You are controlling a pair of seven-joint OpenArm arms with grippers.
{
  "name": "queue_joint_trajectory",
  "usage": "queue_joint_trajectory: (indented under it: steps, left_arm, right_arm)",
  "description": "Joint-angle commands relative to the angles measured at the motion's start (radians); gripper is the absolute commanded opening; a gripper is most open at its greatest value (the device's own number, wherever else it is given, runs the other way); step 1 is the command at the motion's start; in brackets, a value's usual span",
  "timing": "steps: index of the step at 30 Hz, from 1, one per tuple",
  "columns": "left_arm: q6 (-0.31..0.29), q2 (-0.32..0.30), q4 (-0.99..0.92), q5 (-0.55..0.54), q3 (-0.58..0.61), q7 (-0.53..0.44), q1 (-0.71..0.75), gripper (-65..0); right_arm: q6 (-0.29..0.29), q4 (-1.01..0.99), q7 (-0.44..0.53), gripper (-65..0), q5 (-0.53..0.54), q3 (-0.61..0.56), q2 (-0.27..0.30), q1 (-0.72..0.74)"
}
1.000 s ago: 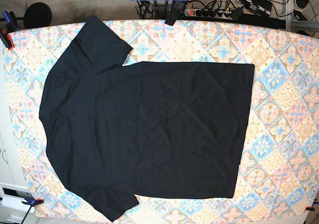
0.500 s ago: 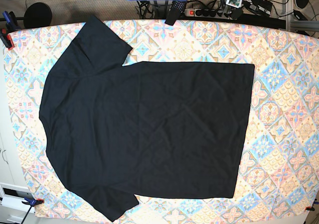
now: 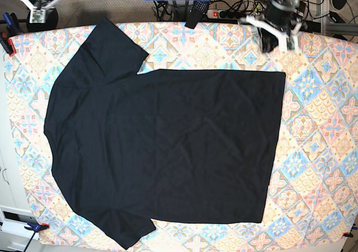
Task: Fold the T-shirt properly
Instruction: 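Lower both grippers and grasp the shirt's shoulder corners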
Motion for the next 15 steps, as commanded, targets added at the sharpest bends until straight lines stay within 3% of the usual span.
queue_joint_trajectory:
  steps: [1,5,8,15]
  left_arm:
    - [0.002,-0.021,0.019,-0.036,-0.024,0.002,-0.006,-53.9]
    - [0.002,-0.056,0.017,-0.228,-0.084,0.098,-0.095,-43.2]
    - [0.002,-0.050,-0.001,-0.328,-0.145,0.160,-0.157,-38.7]
    - [0.002,-0.048,-0.199,-0.523,-0.218,0.223,-0.295,-37.1]
  right_arm:
    - [-0.006,0.013,0.004,-65.0,0.000,-0.014,0.003,-0.017]
    - [-0.006,0.013,0.009,-65.0,0.000,-0.065,0.003,-0.017]
    - [-0.006,0.013,0.011,-65.0,0.000,-0.070,0.003,-0.017]
    - [-0.006,0.014,0.011,-65.0,0.000,-0.067,0.003,-0.015]
